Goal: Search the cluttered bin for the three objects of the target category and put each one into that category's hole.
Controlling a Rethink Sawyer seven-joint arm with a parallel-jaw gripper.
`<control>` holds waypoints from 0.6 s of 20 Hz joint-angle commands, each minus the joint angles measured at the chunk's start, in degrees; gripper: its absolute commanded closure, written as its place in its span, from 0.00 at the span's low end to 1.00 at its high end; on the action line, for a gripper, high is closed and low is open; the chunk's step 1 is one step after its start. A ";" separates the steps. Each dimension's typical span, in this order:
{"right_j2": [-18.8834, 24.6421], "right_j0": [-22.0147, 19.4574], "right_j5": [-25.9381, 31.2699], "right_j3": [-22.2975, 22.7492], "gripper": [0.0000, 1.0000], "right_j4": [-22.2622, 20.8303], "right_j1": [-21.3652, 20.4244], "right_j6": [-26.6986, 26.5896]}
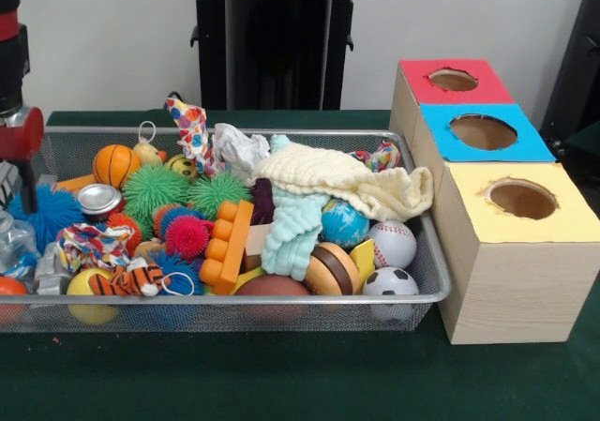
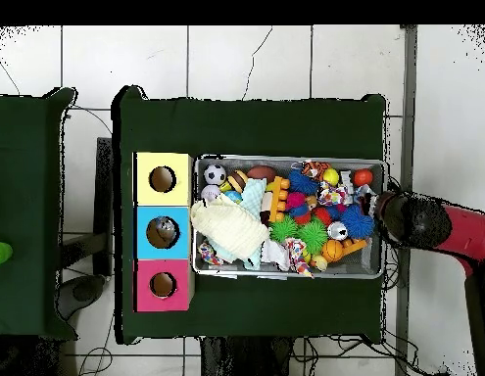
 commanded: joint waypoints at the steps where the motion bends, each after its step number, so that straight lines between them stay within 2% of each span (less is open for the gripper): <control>1: 4.32 1.34 5.04 -5.54 0.00 -1.46 3.67 -16.13; 4: 4.48 2.07 4.84 -6.68 0.00 -1.54 4.50 -15.21; 12: 3.85 4.62 6.54 -6.51 0.00 0.34 3.11 -11.75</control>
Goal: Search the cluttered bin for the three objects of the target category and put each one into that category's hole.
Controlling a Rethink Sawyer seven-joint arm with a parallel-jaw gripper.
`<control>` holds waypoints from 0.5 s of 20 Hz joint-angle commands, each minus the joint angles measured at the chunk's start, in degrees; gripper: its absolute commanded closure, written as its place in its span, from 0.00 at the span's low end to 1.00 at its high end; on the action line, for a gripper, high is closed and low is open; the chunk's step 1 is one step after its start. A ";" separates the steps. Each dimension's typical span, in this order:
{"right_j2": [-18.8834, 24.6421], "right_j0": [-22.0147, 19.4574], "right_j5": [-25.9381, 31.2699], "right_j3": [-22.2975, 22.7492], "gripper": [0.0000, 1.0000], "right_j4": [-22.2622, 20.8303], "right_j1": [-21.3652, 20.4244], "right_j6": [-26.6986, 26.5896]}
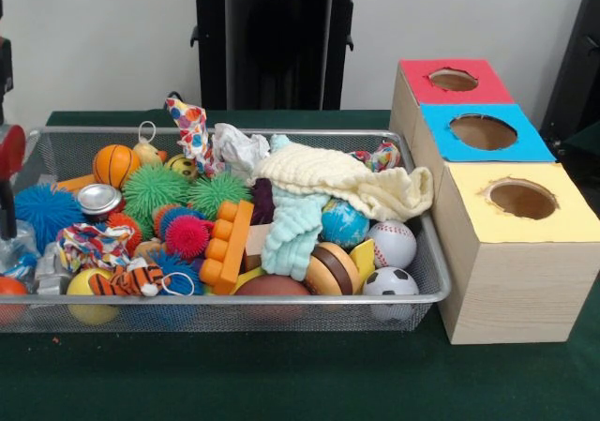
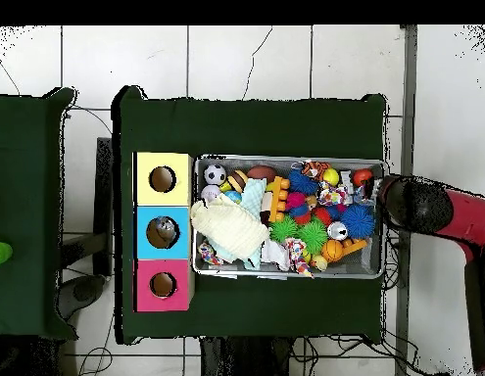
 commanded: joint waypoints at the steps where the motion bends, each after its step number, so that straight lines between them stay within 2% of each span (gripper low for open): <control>1: 2.72 3.01 6.56 -0.81 0.00 0.46 0.71 -11.58; 5: 2.05 3.46 6.67 -0.08 0.00 0.80 -0.11 -10.85; 10: 1.20 3.50 5.70 0.81 0.00 1.34 1.03 -9.08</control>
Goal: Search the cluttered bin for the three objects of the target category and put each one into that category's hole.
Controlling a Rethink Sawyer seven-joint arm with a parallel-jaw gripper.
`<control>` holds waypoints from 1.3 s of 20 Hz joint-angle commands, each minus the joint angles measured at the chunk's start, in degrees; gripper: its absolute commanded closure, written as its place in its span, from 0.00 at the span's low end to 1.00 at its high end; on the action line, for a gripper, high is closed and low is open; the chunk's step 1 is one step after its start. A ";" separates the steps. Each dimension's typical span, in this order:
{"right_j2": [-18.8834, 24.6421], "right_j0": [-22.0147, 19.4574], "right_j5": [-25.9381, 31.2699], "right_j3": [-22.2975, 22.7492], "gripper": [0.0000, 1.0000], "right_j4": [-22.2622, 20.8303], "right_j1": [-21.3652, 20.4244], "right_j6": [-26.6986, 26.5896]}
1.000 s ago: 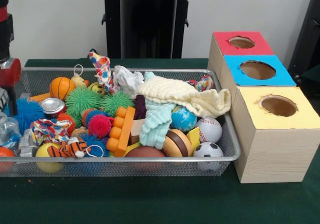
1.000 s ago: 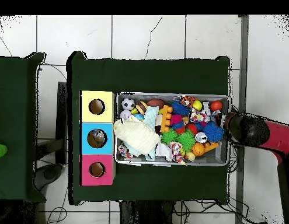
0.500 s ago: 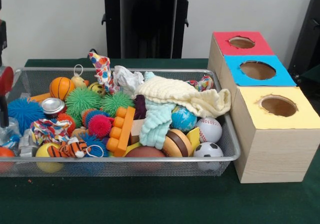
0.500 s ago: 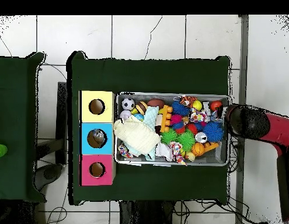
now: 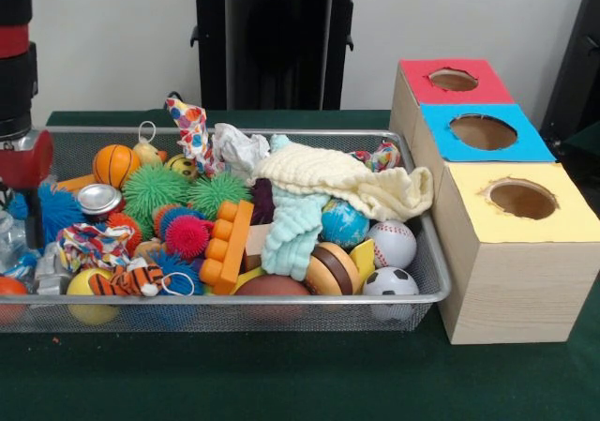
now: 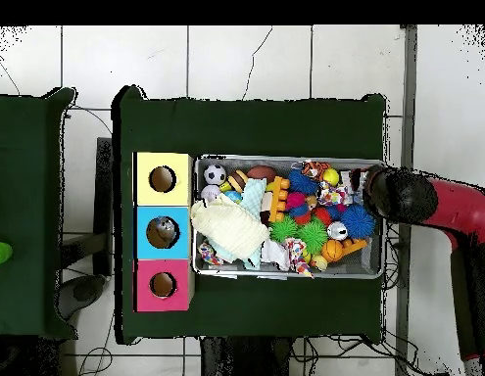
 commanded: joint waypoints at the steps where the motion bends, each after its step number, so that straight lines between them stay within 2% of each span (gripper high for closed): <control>1: 1.24 0.32 5.17 1.40 0.00 1.02 1.40 -8.79; 3: 1.37 -0.11 4.13 2.02 0.00 1.34 1.57 -8.19; 4: 1.43 -0.33 3.61 2.34 1.00 1.50 1.65 -7.90; 11: 1.17 -0.75 1.03 2.40 1.00 0.05 2.71 -8.27; 16: -0.24 0.31 1.06 1.73 1.00 -0.83 6.13 -6.88; 18: -0.20 -0.01 -1.27 3.17 1.00 -1.00 7.07 -5.62; 22: -0.28 -0.13 -1.05 5.04 1.00 -0.58 6.53 -5.07; 26: -6.17 2.06 3.92 8.03 1.00 -3.49 2.75 -3.92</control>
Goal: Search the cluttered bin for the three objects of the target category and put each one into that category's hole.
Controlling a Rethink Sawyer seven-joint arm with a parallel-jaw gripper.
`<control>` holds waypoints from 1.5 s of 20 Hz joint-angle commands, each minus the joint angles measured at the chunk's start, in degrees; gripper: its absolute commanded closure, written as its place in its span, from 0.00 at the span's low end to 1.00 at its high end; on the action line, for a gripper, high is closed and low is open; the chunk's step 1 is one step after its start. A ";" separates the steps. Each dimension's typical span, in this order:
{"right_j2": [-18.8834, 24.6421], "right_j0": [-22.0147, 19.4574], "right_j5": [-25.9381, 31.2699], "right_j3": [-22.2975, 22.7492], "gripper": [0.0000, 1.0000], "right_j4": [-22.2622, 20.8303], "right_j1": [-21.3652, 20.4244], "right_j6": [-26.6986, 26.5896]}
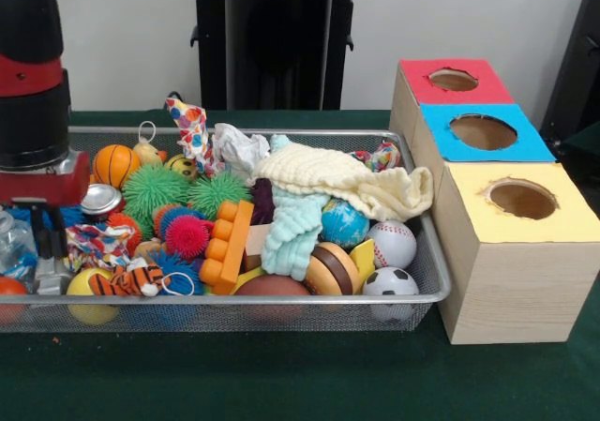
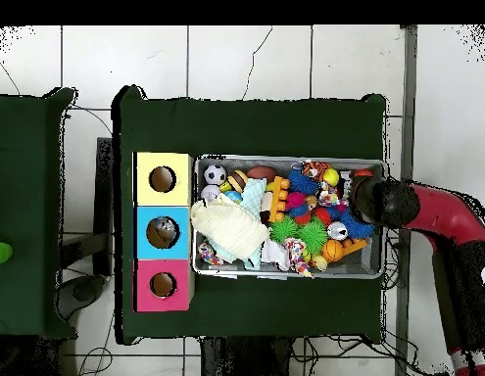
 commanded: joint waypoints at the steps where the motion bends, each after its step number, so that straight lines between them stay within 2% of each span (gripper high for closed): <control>1: -7.65 3.02 6.13 7.48 1.00 -4.87 -2.45 -4.07; 5: -14.93 7.55 12.83 10.42 1.00 -7.90 -7.73 -4.12; 7: -17.53 9.94 12.81 9.91 1.00 -9.52 -8.62 -2.63; 10: -18.03 11.38 7.50 7.69 1.00 -10.94 -7.62 -0.61; 14: -17.88 13.16 7.58 2.70 1.00 -11.20 -4.94 -1.49; 16: -16.60 13.02 3.47 1.33 1.00 -10.73 -4.17 -0.62; 17: -17.02 13.75 5.31 0.15 1.00 -11.04 -3.66 -1.43; 18: -16.53 13.68 4.10 -0.04 1.00 -10.60 -3.62 -1.09; 21: -12.00 11.06 -0.75 2.92 1.00 -5.06 -4.33 -0.13; 22: -11.73 11.23 -0.80 3.23 1.00 -4.81 -5.07 -0.42; 24: -10.35 10.91 -5.46 4.38 1.00 -5.32 -7.54 -1.01; 27: -13.51 13.45 -9.88 3.52 1.00 -9.44 -11.30 1.10; 30: -18.89 16.51 -10.13 0.70 1.00 -13.77 -11.39 2.86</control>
